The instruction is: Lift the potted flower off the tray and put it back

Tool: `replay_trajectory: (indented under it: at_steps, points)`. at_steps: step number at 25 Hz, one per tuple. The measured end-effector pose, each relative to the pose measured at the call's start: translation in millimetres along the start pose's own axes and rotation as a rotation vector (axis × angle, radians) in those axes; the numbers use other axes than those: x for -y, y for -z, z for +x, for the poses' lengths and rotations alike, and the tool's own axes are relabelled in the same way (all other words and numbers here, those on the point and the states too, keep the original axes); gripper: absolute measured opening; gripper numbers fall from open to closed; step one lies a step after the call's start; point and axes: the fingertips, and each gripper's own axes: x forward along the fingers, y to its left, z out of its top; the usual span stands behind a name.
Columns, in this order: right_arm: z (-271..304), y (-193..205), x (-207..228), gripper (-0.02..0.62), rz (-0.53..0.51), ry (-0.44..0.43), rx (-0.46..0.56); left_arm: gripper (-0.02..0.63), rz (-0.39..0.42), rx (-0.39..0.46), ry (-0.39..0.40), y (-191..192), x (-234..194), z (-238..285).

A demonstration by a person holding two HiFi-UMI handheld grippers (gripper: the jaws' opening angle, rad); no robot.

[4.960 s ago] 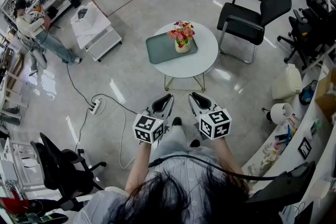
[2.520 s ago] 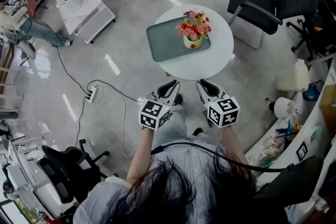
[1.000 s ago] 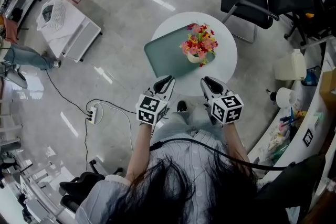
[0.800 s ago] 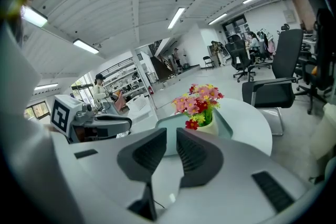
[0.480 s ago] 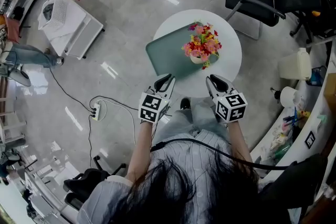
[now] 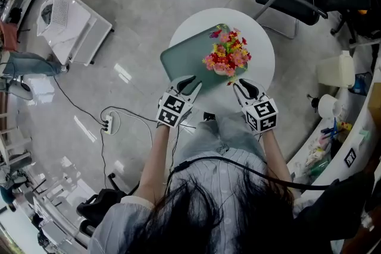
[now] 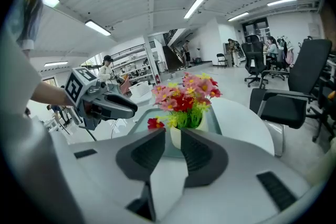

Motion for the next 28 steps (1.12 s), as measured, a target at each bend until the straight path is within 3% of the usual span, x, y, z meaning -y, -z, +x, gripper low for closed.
replay_trajectory:
  at_steps: [2, 8, 11, 15, 20, 24, 28]
  points:
    - [6.6, 3.4, 7.3, 0.074, -0.001, -0.011, -0.006, 0.128, 0.014, -0.019, 0.018, 0.7, -5.8, 9.3]
    - [27.8, 14.3, 26.3, 0.076, -0.041, -0.048, -0.070, 0.135, 0.054, -0.084, 0.070, 5.8, -24.1, 34.9]
    - [37.4, 19.3, 34.8, 0.086, -0.101, -0.072, -0.109, 0.146, 0.112, -0.132, 0.108, 12.2, -28.5, 46.6]
    - [49.8, 20.7, 46.6, 0.151, -0.129, -0.118, -0.137, 0.160, 0.167, -0.161, 0.159, 21.2, -34.8, 64.2]
    - [60.5, 25.6, 48.4, 0.249, -0.166, -0.236, -0.196, 0.210, 0.215, -0.156, 0.247, 18.2, -36.2, 79.5]
    - [68.1, 27.2, 50.0, 0.290, -0.215, -0.289, -0.239, 0.286, 0.288, -0.175, 0.339, 17.8, -31.7, 90.9]
    - [72.5, 31.3, 49.7, 0.320, -0.260, -0.322, -0.276, 0.305, 0.367, -0.211, 0.389, 18.0, -30.7, 102.7]
